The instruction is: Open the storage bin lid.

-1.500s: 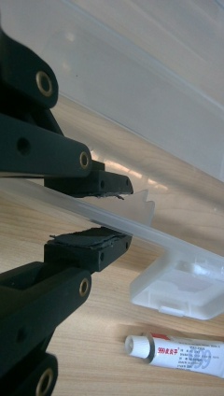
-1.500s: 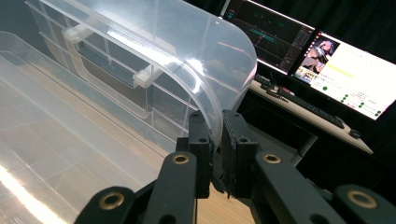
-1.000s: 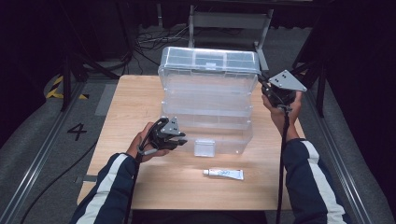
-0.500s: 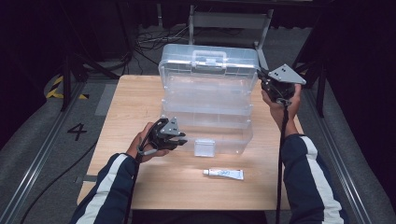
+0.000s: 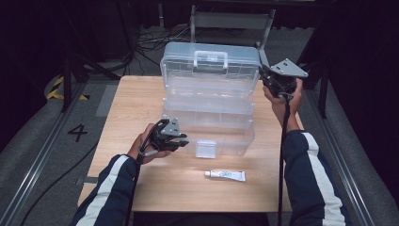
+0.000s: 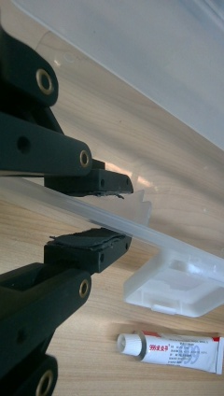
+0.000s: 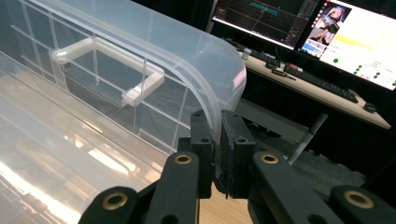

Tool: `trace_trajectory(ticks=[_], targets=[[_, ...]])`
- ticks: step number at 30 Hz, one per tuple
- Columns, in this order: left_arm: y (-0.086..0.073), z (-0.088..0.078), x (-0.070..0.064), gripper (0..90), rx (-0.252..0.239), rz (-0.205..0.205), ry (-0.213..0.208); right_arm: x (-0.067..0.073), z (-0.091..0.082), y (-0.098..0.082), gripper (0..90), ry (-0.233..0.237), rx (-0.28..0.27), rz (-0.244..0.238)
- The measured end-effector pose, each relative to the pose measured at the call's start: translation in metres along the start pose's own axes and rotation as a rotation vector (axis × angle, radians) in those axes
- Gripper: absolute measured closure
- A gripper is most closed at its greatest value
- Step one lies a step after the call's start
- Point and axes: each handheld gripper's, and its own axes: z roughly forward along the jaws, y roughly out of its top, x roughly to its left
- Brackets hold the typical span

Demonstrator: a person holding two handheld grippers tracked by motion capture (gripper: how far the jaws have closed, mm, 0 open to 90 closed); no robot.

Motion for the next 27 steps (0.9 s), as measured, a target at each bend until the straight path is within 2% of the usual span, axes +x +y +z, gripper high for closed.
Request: trace_trajectory(ticks=[6,18,27], targets=[[-0.001,0.001,-0.001,72.3,-0.014,-0.005,-0.002,-0.006,0.01,0.004,84.8,0.01,0.02,0.02],[-0.001,0.001,-0.001,73.0,-0.015,-0.006,-0.015,-0.015,0.026,0.01,84.7,0.026,0.051,0.027],[-0.001,0.001,-0.002,73.0,-0.016,-0.007,-0.003,-0.02,0.04,0.013,84.6,0.036,0.069,0.034]])
